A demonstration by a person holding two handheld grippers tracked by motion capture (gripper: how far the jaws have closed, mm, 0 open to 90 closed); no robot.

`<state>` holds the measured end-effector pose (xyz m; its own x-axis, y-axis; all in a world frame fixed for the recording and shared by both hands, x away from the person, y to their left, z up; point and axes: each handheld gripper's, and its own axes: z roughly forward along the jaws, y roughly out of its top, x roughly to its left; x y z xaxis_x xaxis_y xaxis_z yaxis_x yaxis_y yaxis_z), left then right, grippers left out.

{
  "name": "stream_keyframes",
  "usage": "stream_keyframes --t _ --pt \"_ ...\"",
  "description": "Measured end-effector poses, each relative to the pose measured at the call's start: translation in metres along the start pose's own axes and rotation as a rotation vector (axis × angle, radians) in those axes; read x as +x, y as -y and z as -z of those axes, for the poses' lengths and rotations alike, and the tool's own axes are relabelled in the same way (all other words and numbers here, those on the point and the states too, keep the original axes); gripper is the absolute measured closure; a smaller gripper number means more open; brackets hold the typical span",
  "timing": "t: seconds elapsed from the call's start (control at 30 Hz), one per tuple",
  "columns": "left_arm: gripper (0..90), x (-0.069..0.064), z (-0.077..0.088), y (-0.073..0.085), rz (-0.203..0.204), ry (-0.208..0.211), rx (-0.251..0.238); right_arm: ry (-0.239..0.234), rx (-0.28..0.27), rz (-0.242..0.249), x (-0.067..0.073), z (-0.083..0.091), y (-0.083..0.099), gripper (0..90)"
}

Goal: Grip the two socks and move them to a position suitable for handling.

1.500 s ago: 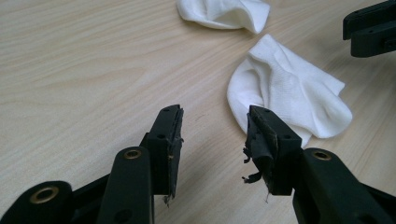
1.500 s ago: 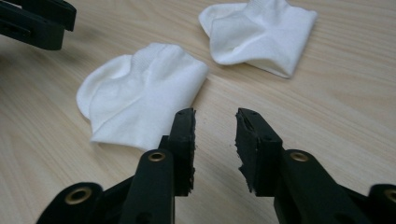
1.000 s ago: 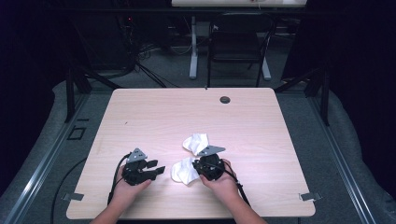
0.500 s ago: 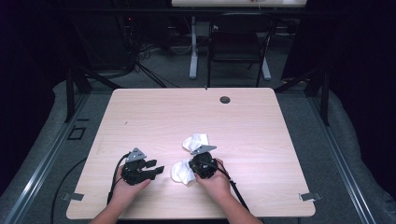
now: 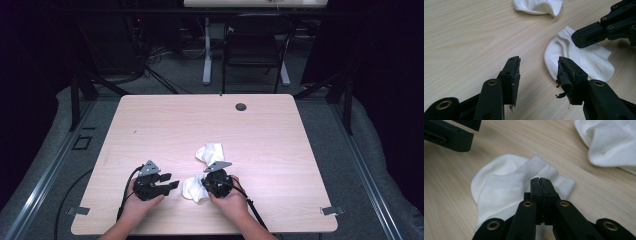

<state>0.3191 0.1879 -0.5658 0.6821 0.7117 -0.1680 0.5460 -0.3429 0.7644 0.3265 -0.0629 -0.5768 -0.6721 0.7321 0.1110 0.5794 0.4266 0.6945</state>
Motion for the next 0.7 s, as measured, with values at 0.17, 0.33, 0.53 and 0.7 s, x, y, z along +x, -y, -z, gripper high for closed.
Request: stream_keyframes --t 0.17,0.33,0.53,0.7 --pt "53.8 -0.002 0.000 0.000 -0.003 -0.005 0.001 -0.016 0.014 0.024 0.004 0.005 0.004 90.0" --pt "54.4 -0.003 0.000 0.000 0.002 0.005 -0.001 -0.031 0.015 0.030 0.009 0.009 0.009 90.0" --pt "56.4 -0.008 -0.001 0.002 -0.001 0.017 0.008 -0.044 0.009 0.030 0.010 0.011 0.014 90.0" --pt "59.0 -0.012 -0.003 0.002 -0.011 0.029 0.022 -0.050 -0.026 0.017 0.012 0.014 0.016 83.9"
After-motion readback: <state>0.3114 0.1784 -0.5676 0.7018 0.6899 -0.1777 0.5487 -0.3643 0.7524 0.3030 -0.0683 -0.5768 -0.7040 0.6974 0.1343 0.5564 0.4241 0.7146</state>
